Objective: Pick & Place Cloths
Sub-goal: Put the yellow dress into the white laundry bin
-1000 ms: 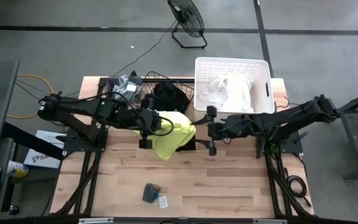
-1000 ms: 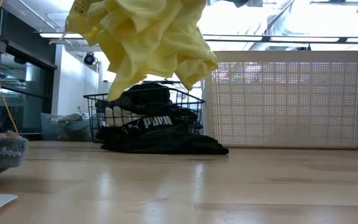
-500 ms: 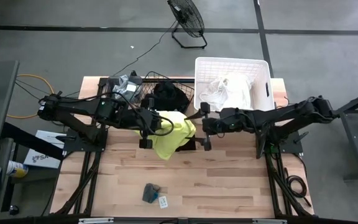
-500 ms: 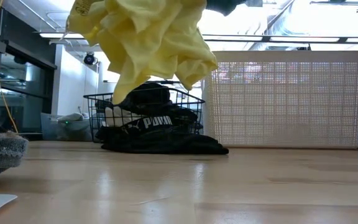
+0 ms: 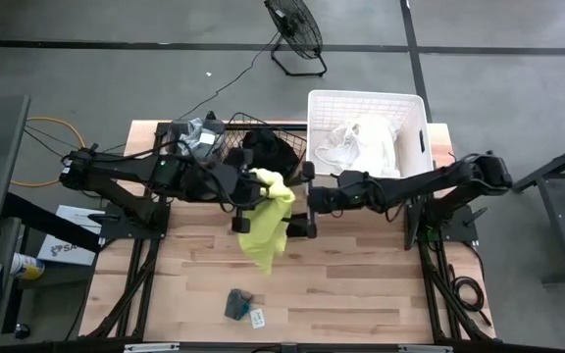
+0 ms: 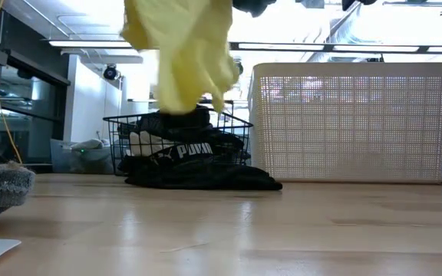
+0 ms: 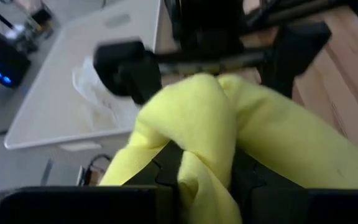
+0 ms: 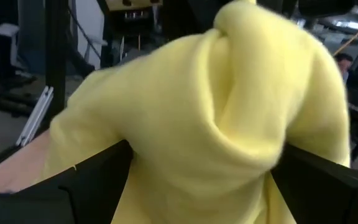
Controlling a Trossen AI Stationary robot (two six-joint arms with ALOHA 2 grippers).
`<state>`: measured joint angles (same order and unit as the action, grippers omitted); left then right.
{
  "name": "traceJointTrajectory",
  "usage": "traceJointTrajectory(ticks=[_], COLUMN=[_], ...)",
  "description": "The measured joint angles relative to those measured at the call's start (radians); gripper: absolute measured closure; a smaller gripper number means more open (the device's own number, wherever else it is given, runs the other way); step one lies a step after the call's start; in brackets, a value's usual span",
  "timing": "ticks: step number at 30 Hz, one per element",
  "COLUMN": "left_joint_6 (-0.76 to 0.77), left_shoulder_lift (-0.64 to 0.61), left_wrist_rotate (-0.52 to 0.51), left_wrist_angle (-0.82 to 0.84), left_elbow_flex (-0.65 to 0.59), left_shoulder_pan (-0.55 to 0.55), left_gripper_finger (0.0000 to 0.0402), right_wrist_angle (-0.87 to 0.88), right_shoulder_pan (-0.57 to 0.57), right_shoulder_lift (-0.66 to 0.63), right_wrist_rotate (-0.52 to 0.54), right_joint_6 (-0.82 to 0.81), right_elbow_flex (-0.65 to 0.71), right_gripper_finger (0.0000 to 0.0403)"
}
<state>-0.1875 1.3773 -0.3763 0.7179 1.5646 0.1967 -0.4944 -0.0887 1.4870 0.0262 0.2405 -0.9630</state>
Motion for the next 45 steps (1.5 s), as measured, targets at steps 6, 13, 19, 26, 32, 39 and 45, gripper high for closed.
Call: traceJointTrajectory(ticks=[6,13,19,26,32,39,45], left_joint_6=[-0.05,-0.101,-0.139,-0.174,-0.151,-0.147,-0.125], left_shoulder_lift=[0.028,0.073,0.091,0.09,0.091,0.091,0.093], left_wrist_rotate=[-0.005,-0.052,-0.137,-0.135,-0.13,-0.127,-0.175], left_wrist_angle=[-0.101,-0.245,-0.349,-0.416,-0.413,-0.406,-0.371], left_elbow_flex=[-0.001,-0.001,-0.001,-0.002,-0.002,-0.002,-0.002], left_shoulder_pan=[0.0,0.0,0.001,0.001,0.001,0.001,0.001], left_gripper_finger=[0.0341,0.0341,0.0341,0.0341,0.0341,0.0341,0.031], right_wrist_angle=[-0.101,-0.147,-0.155,-0.188,-0.181,-0.172,-0.136], right_shoulder_pan=[0.0,0.0,0.002,0.002,0.002,0.001,0.001], right_shoulder_lift=[0.037,0.037,0.034,0.035,0.036,0.038,0.037], right_wrist_rotate=[-0.006,-0.033,-0.061,-0.069,-0.077,-0.077,-0.031], right_joint_6=[0.0,-0.007,-0.008,-0.007,-0.008,-0.008,-0.01], right_elbow_flex=[0.0,0.001,0.001,-0.001,-0.001,-0.001,-0.001], right_gripper_finger=[0.004,0.0043,0.0058,0.0074,0.0117,0.0213,0.0306])
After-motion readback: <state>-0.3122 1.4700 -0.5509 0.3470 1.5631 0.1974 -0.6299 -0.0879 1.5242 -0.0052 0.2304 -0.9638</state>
